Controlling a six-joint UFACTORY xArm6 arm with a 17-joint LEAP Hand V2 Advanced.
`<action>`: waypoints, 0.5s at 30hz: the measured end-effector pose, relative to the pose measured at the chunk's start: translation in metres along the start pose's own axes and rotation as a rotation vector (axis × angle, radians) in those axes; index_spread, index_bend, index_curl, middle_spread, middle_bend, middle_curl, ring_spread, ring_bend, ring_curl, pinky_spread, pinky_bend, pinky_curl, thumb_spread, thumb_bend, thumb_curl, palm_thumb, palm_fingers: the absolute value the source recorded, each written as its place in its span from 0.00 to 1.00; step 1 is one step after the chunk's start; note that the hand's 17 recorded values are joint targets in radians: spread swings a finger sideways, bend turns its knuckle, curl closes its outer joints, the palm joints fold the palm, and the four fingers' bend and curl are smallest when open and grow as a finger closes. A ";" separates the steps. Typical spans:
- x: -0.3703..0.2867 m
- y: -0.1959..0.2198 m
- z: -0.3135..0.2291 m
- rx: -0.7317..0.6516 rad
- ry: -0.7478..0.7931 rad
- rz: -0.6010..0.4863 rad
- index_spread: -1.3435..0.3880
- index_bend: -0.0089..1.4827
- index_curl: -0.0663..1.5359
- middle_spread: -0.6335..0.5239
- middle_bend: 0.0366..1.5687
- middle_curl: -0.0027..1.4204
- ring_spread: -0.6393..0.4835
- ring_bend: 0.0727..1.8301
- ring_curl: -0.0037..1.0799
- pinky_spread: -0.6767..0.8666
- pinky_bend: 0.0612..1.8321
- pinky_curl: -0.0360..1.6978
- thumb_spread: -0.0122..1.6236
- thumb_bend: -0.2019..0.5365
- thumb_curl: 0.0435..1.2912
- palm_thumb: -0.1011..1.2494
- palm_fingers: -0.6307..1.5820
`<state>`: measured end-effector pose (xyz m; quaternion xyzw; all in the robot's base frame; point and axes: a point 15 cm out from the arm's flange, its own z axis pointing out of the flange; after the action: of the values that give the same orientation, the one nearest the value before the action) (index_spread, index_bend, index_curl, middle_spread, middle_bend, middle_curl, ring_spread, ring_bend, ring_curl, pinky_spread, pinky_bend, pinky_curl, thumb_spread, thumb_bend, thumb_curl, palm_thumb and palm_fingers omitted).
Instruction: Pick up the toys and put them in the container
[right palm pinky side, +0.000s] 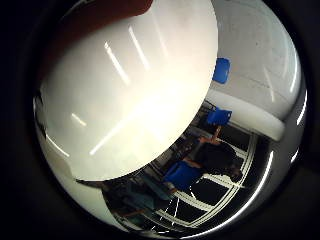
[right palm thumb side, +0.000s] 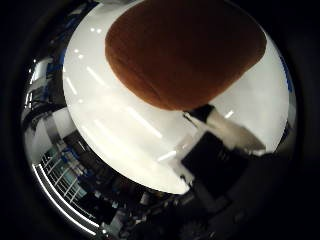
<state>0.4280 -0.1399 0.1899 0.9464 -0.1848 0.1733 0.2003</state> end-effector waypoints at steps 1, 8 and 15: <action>0.000 0.000 0.000 0.001 0.000 0.001 0.52 0.15 0.25 0.23 0.38 0.38 0.25 0.44 0.42 0.22 0.31 0.20 0.56 0.24 0.24 0.63 0.75; 0.008 0.007 0.000 0.025 0.024 0.026 0.46 0.46 0.50 0.14 0.55 0.64 0.25 0.64 0.66 0.19 0.64 0.40 0.57 0.24 0.23 0.61 0.77; 0.014 0.032 -0.004 0.015 0.031 0.072 0.52 0.66 0.67 0.19 0.72 0.79 0.28 0.71 0.80 0.27 0.71 0.54 0.61 0.29 0.29 0.79 0.75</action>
<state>0.4260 -0.1698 0.2091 0.9378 -0.2144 0.1966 0.1895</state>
